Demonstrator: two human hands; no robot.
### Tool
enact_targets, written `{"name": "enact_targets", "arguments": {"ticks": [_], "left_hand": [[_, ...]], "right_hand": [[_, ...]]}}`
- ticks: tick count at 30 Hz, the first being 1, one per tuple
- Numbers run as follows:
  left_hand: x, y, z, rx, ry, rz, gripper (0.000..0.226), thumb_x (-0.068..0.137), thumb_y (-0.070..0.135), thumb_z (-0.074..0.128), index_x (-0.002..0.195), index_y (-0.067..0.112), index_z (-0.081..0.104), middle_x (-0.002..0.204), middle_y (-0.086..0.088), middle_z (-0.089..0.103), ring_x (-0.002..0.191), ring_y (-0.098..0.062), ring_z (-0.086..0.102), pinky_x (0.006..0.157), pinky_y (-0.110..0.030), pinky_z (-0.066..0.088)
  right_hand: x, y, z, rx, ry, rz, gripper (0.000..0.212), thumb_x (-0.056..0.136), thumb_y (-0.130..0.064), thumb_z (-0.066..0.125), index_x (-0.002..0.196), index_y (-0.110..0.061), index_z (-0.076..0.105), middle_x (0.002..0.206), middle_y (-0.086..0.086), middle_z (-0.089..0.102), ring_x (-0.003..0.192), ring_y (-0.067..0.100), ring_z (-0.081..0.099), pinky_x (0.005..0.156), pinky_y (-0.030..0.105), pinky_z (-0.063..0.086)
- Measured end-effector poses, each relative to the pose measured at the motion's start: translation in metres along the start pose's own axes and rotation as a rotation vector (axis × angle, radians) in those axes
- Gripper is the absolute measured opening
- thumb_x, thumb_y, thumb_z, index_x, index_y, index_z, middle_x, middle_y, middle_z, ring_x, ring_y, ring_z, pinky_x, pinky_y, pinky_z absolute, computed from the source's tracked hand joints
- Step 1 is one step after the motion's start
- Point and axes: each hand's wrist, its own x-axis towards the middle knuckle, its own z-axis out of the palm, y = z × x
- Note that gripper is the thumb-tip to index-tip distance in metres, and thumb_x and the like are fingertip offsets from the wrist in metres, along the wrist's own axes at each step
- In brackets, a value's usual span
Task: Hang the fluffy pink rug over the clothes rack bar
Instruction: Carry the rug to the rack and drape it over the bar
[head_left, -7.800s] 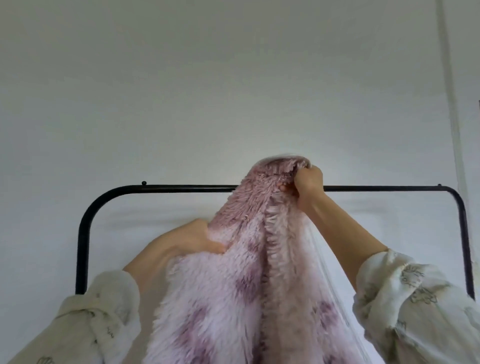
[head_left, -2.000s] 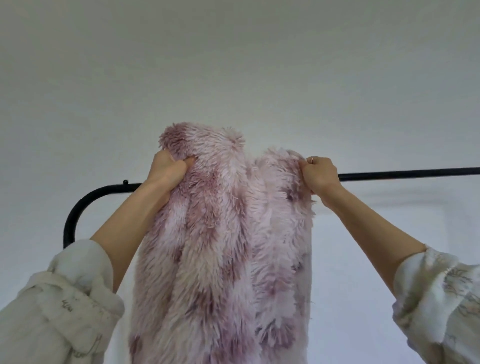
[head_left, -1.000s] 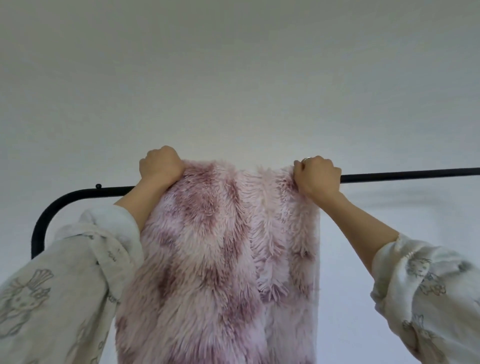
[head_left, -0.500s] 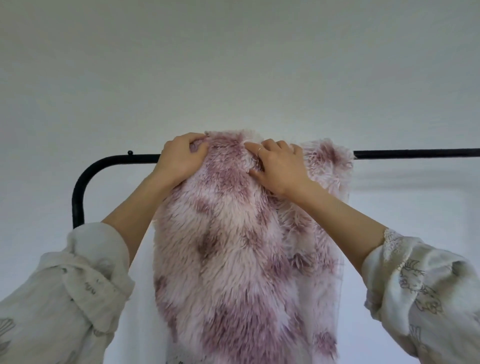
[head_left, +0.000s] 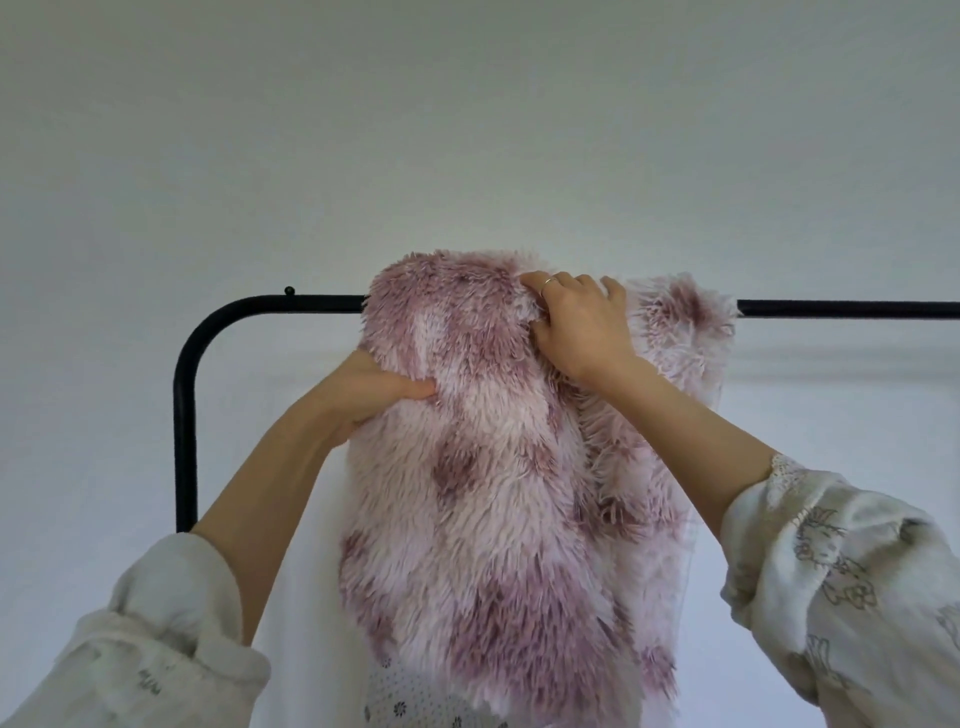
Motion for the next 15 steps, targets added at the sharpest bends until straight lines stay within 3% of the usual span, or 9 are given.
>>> {"name": "enact_targets", "arguments": {"ticks": [3, 5, 7, 10, 13, 15], "left_hand": [[0.005, 0.01, -0.006, -0.082, 0.108, 0.015, 0.035, 0.08, 0.007, 0.07, 0.112, 0.008, 0.057, 0.097, -0.006, 0.063, 0.076, -0.016, 0.061, 0.075, -0.031, 0.049], [0.007, 0.02, -0.007, 0.073, 0.214, 0.043, 0.016, 0.081, 0.013, 0.07, 0.082, 0.003, 0.057, 0.076, -0.01, 0.059, 0.062, -0.02, 0.055, 0.062, -0.028, 0.047], [0.009, 0.033, -0.008, 0.331, 0.25, 0.11, 0.046, 0.085, 0.021, 0.066, 0.056, 0.012, 0.031, 0.052, -0.003, 0.033, 0.043, -0.015, 0.031, 0.045, -0.023, 0.026], [0.007, 0.058, -0.016, 0.654, 0.245, 0.219, 0.056, 0.09, 0.03, 0.058, 0.052, 0.016, 0.02, 0.047, -0.001, 0.02, 0.042, -0.015, 0.019, 0.044, -0.028, 0.014], [0.018, 0.077, -0.026, 0.782, 0.254, 0.262, 0.057, 0.092, 0.036, 0.052, 0.051, 0.015, 0.019, 0.048, -0.002, 0.019, 0.044, -0.018, 0.019, 0.046, -0.031, 0.014], [0.027, 0.092, -0.028, 0.789, 0.307, 0.318, 0.055, 0.093, 0.036, 0.051, 0.053, 0.014, 0.02, 0.05, -0.003, 0.022, 0.045, -0.018, 0.022, 0.045, -0.031, 0.015]], "right_hand": [[-0.001, 0.004, -0.004, 0.047, 0.023, -0.006, 0.047, 0.093, -0.024, 0.048, 0.139, -0.023, 0.041, 0.13, 0.005, 0.059, 0.124, 0.027, 0.049, 0.111, 0.046, 0.024], [0.004, 0.005, -0.009, 0.061, 0.056, -0.006, 0.043, 0.091, -0.019, 0.05, 0.134, -0.02, 0.049, 0.123, 0.008, 0.064, 0.117, 0.029, 0.055, 0.104, 0.043, 0.034], [0.012, 0.005, -0.014, 0.153, 0.068, 0.055, 0.04, 0.087, -0.012, 0.051, 0.126, -0.018, 0.058, 0.118, 0.012, 0.067, 0.112, 0.033, 0.059, 0.096, 0.041, 0.044], [0.029, 0.012, -0.021, 0.408, 0.076, 0.202, 0.031, 0.083, -0.006, 0.052, 0.108, -0.015, 0.069, 0.107, 0.014, 0.07, 0.099, 0.035, 0.063, 0.085, 0.044, 0.053], [0.046, 0.019, -0.029, 0.562, 0.122, 0.257, 0.023, 0.08, -0.001, 0.049, 0.08, -0.013, 0.069, 0.086, 0.015, 0.07, 0.081, 0.035, 0.062, 0.069, 0.04, 0.051], [0.063, 0.022, -0.035, 0.623, 0.19, 0.294, 0.028, 0.08, -0.002, 0.048, 0.092, -0.012, 0.071, 0.093, 0.016, 0.071, 0.085, 0.035, 0.063, 0.069, 0.04, 0.05]]}}
